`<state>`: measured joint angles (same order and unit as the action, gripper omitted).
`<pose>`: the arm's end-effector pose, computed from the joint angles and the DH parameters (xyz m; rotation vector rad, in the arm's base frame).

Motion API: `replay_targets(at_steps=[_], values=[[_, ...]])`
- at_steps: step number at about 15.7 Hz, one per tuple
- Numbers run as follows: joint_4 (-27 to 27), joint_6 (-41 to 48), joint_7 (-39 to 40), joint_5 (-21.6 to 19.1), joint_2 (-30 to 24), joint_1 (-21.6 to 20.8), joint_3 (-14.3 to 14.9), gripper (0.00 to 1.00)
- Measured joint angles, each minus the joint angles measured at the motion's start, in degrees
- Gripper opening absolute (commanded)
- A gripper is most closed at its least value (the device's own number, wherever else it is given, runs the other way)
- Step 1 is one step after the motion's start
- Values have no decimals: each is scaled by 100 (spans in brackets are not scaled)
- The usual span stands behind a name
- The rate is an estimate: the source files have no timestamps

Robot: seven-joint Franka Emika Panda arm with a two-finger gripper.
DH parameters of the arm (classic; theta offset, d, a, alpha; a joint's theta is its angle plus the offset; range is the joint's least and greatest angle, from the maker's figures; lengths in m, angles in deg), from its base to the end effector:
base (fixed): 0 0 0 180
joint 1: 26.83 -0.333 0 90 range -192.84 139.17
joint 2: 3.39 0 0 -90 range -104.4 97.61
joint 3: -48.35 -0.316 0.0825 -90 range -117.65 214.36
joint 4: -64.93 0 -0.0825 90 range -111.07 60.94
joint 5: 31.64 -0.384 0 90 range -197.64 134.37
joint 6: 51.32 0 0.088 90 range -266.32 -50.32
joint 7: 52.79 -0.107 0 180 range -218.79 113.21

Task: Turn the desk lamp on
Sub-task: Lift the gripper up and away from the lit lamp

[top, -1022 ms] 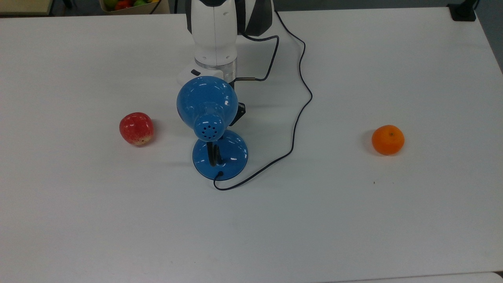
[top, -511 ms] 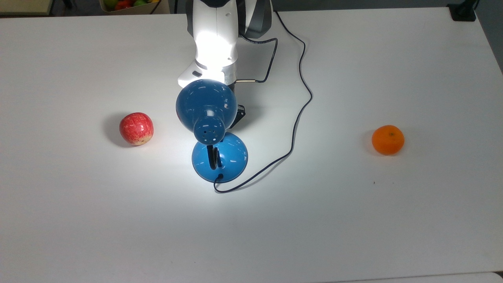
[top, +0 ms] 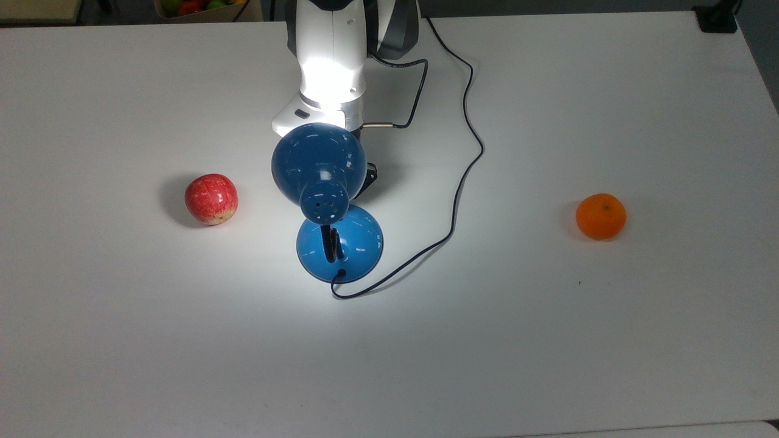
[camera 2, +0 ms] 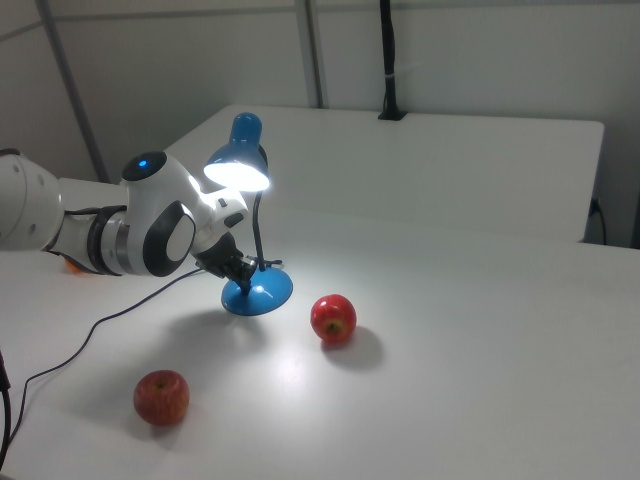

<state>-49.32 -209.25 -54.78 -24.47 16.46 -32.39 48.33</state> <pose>0.6380 0.0675 0.3317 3.0206 0.2554 0.6445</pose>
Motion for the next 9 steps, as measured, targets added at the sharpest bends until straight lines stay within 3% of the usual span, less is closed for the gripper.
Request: replay_targets(at_steps=[4,9], values=[[66,738,0,6,-204,5,-4,0],[135,2374,0,11,-757,-20,-14,0]])
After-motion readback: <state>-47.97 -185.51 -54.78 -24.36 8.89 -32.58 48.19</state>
